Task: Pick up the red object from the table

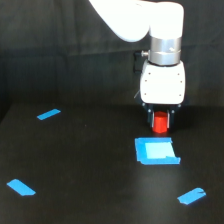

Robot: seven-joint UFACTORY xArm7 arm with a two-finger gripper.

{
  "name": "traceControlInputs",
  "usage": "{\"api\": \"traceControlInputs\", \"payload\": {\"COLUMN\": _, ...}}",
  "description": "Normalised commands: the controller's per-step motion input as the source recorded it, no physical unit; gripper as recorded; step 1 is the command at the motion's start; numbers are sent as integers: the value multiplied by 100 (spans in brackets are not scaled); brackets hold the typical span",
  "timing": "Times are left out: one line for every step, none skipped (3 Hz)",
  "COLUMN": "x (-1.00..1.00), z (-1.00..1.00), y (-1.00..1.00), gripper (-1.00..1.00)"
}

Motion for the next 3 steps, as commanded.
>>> {"api": "traceControlInputs", "payload": {"x": -11, "z": 100, "y": -26, "gripper": -99}}
{"api": "traceControlInputs", "payload": {"x": -4, "z": 100, "y": -30, "gripper": -100}}
{"api": "traceControlInputs", "payload": {"x": -4, "z": 99, "y": -19, "gripper": -100}}
